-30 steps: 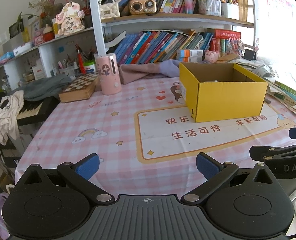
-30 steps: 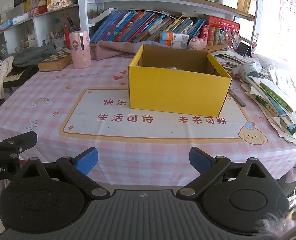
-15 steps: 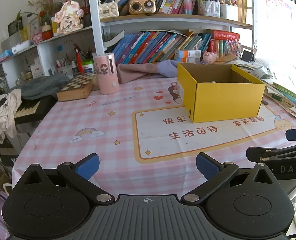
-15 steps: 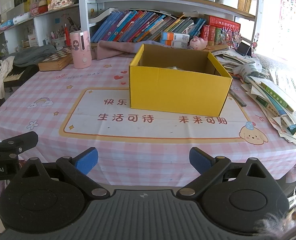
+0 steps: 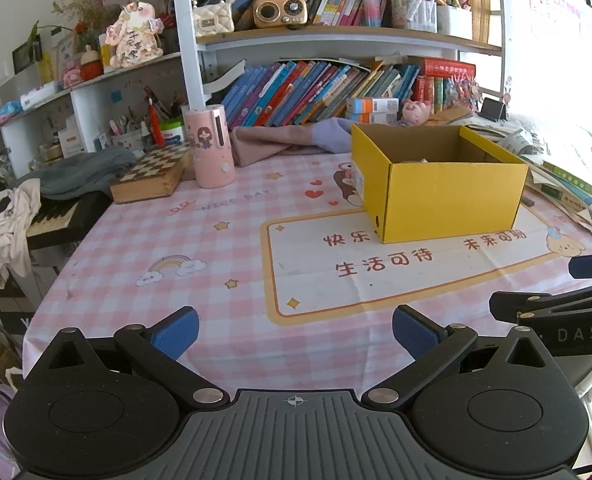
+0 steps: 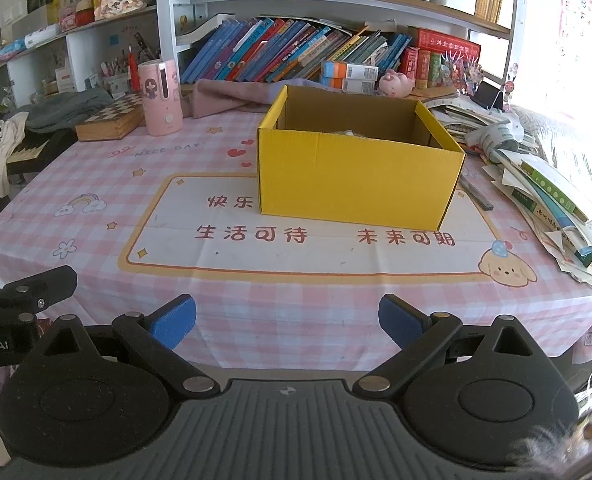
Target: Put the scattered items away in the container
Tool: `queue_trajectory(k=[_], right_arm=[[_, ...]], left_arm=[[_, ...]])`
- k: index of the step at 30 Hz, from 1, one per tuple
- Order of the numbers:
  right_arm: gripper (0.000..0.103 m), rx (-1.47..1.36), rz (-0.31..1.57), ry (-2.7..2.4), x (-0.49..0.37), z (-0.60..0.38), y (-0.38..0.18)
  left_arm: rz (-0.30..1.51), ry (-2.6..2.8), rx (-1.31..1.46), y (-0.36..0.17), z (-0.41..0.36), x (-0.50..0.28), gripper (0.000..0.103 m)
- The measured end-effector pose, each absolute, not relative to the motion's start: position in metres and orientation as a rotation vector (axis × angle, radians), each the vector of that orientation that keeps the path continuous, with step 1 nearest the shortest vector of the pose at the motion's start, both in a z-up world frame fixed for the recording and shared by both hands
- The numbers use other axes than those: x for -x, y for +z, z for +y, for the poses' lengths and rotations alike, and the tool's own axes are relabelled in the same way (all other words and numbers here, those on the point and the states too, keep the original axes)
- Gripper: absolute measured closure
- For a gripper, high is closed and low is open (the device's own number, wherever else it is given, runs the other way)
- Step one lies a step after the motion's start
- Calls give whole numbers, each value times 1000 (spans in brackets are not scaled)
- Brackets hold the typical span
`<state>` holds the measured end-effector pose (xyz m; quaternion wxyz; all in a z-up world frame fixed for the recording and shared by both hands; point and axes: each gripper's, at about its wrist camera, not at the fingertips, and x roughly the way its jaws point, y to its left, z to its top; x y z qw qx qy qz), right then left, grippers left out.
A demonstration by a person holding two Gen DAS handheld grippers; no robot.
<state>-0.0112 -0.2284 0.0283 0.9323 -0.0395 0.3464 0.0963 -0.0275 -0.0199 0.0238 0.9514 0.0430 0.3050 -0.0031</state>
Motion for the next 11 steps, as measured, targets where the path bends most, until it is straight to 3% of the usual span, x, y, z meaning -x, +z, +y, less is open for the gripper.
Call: queue_trajectory(k=[11], right_arm=[[4, 82, 723, 201, 9, -226, 24]], left_arm=[[625, -17, -104, 23, -22, 26, 0]])
